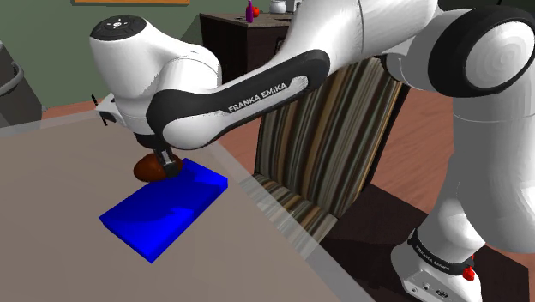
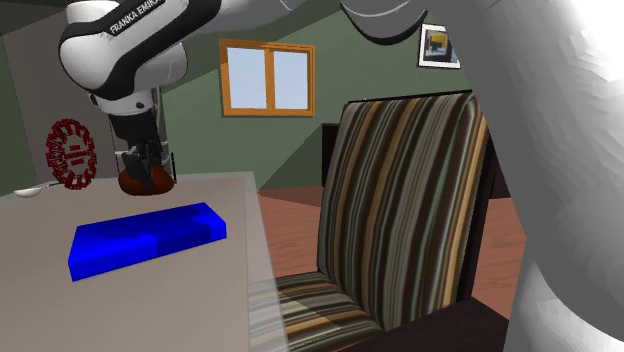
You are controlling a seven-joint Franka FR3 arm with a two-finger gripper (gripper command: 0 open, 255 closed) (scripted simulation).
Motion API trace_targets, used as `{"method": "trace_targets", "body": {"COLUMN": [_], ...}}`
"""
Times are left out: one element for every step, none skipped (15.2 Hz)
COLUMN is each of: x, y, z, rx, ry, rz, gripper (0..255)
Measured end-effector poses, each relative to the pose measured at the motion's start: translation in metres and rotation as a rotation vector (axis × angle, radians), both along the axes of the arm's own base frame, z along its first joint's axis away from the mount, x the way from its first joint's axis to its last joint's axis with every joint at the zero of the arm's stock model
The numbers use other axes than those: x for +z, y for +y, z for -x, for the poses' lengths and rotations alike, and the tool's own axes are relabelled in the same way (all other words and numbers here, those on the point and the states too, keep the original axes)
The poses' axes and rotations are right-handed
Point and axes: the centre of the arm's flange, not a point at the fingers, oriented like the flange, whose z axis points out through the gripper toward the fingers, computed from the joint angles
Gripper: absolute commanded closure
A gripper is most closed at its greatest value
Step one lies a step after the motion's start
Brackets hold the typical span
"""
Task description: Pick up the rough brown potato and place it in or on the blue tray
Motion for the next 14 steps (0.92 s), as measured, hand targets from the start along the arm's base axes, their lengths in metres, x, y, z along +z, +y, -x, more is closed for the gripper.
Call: {"method": "trace_targets", "body": {"x": [-0.005,-0.009,-0.013,-0.019,-0.024,-0.03,-0.035,-0.04,-0.045,-0.05,-0.055,-0.061,-0.065,-0.067], "y": [0.001,0.0,0.0,0.001,0.0,0.0,0.001,0.0,0.001,0.0,0.0,0.0,0.001,0.0], "z": [-0.002,-0.003,-0.004,-0.004,-0.005,-0.005,-0.005,-0.005,-0.004,-0.004,-0.004,-0.005,-0.005,-0.005], "rx": [0.0,0.0,0.0,0.0,0.0,0.0,0.0,0.0,0.0,0.0,0.0,0.0,0.0,0.0], "ry": [0.0,0.0,0.0,0.0,0.0,0.0,0.0,0.0,0.0,0.0,0.0,0.0,0.0,0.0], "rz": [0.0,0.0,0.0,0.0,0.0,0.0,0.0,0.0,0.0,0.001,0.0,0.0,0.001,0.0], "gripper": [255,255,255,255,255,255,255,255,255,255,255,255,255,255]}}
